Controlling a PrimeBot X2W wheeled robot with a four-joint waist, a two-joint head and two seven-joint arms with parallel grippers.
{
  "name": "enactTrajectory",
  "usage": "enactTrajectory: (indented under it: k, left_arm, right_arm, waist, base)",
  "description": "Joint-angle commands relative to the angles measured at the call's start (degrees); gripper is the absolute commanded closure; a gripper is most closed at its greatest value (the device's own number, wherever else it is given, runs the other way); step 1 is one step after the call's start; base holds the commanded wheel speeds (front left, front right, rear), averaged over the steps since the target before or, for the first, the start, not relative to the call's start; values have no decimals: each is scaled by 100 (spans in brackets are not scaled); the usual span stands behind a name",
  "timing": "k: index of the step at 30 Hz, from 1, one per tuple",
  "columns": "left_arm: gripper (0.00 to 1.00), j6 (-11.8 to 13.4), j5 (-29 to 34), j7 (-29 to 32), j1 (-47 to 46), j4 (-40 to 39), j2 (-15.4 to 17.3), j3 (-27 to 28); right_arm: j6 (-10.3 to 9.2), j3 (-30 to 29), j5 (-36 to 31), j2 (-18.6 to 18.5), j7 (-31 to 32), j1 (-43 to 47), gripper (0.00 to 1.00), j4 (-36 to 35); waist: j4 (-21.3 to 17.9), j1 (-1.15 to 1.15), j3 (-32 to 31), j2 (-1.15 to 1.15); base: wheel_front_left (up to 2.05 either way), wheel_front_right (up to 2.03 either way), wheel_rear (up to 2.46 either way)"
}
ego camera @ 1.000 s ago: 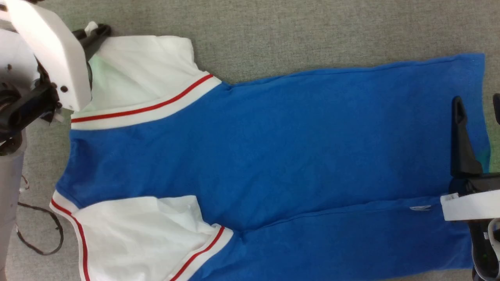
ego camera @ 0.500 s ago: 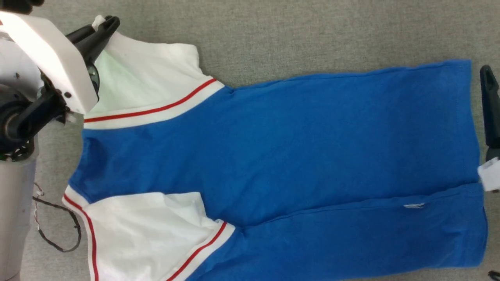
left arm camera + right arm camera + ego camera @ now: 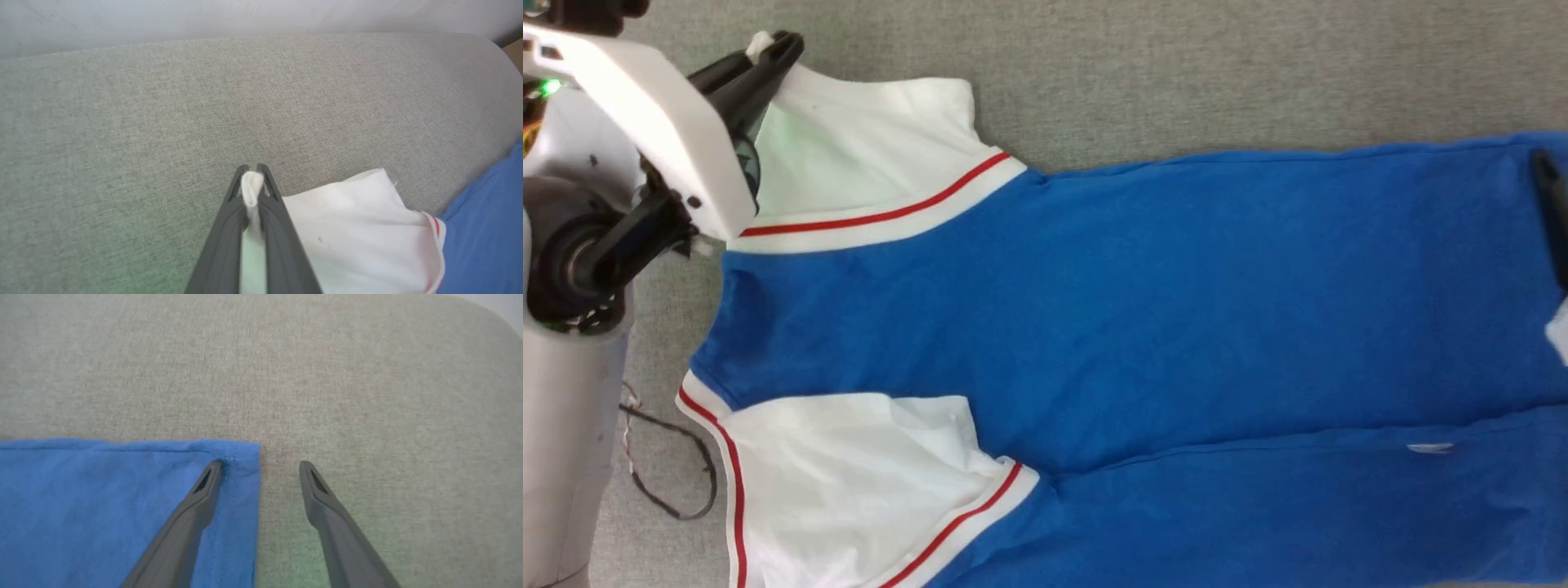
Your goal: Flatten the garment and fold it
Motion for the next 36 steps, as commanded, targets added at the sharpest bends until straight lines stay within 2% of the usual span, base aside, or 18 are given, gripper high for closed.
enactTrajectory:
  k: [1,3,4,5,6,12,18,23,29,36]
  left_arm:
    - [100,-50,11,-58,-116,41,-38,-34]
    - [100,-54,26,-77,-150,62,-43,-50]
    - [100,-55,35,-87,-163,70,-47,-59]
    - [100,-56,41,-99,-175,76,-57,-71]
    - [100,-60,44,-122,-187,78,-71,-80]
    - [100,-99,69,-490,-146,44,-133,-23]
    - [100,-158,-63,-1394,244,-159,-245,379]
    - [100,-225,-337,-1958,988,-549,-228,721]
    - [100,-266,-521,-2344,2126,-1130,-288,810]
    - [100,-249,-508,-2880,3383,-1536,-614,807]
  right_arm:
    - [-4,84,34,-11,102,-107,0,145]
    - [-4,163,71,13,168,-157,0,241]
    - [-4,204,79,13,208,-174,38,285]
    - [-4,229,75,6,230,-188,63,315]
    - [-4,246,74,3,230,-204,100,335]
    - [-4,192,35,18,77,-282,100,252]
    - [-4,-44,-61,80,-441,-241,100,-63]
    - [-4,-260,-57,223,-715,143,100,-303]
    - [-4,-445,19,527,-923,851,100,-460]
    - [-4,-494,156,812,-1199,1614,100,-373]
  waist:
    - [66,0,87,0]
    - [77,0,115,0]
    - [80,0,122,0]
    - [86,0,126,0]
    - [91,0,125,0]
    - [79,0,-35,0]
    - [50,0,-486,0]
    - [94,0,-901,0]
    - [232,0,-1278,0]
    - [353,0,-1537,0]
  base:
    - [0,0,0]
    - [0,0,0]
    - [0,0,0]
    - [0,0,0]
    - [0,0,0]
    - [0,0,0]
    - [0,0,0]
    - [0,0,0]
    - [0,0,0]
    - [0,0,0]
